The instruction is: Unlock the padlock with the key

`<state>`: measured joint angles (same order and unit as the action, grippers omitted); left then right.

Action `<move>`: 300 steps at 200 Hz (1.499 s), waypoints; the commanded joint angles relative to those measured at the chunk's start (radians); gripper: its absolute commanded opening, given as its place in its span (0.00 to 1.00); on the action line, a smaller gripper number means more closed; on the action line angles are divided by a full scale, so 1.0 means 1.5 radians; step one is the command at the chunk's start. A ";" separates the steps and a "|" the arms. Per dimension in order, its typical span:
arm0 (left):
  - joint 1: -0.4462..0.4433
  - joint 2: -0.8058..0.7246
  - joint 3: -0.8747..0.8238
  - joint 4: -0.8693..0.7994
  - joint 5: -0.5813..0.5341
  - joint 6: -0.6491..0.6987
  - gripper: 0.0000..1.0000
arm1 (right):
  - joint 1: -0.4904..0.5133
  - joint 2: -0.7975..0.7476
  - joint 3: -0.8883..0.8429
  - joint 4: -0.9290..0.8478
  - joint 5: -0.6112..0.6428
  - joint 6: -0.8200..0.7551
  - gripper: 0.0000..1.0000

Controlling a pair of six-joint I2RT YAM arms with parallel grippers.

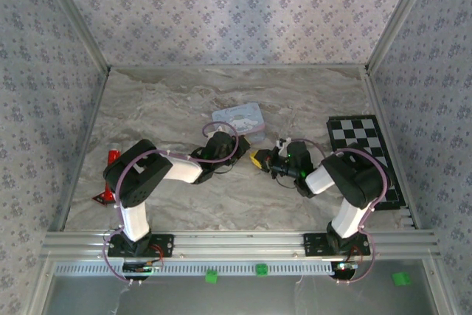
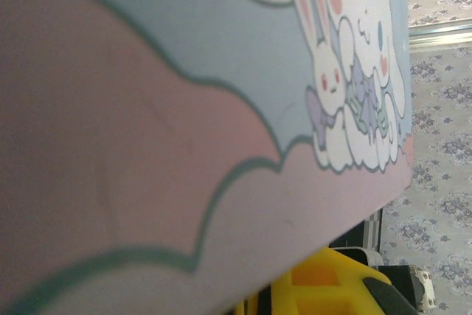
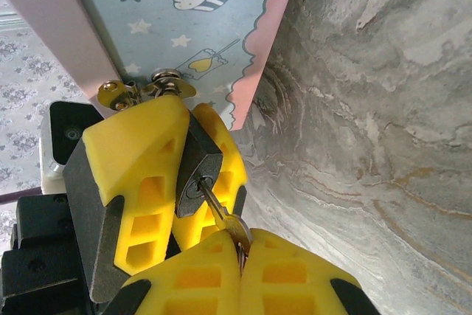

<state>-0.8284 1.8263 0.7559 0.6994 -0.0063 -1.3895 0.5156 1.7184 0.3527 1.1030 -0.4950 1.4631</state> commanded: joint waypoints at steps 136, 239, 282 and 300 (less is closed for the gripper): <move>-0.063 -0.012 0.027 0.036 0.129 -0.002 0.00 | -0.042 -0.024 0.038 0.068 -0.022 0.000 0.00; -0.072 -0.012 0.021 0.021 0.114 0.010 0.00 | -0.046 -0.109 0.066 -0.064 -0.034 -0.051 0.00; -0.072 -0.013 0.028 0.023 0.117 0.012 0.00 | -0.052 -0.115 0.062 -0.093 -0.029 -0.066 0.00; -0.073 -0.015 0.029 0.020 0.118 0.013 0.00 | -0.051 -0.099 0.058 -0.066 -0.031 -0.051 0.00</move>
<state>-0.8581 1.8267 0.7753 0.7334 -0.0158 -1.3891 0.4438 1.5688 0.3809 0.8631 -0.5694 1.3991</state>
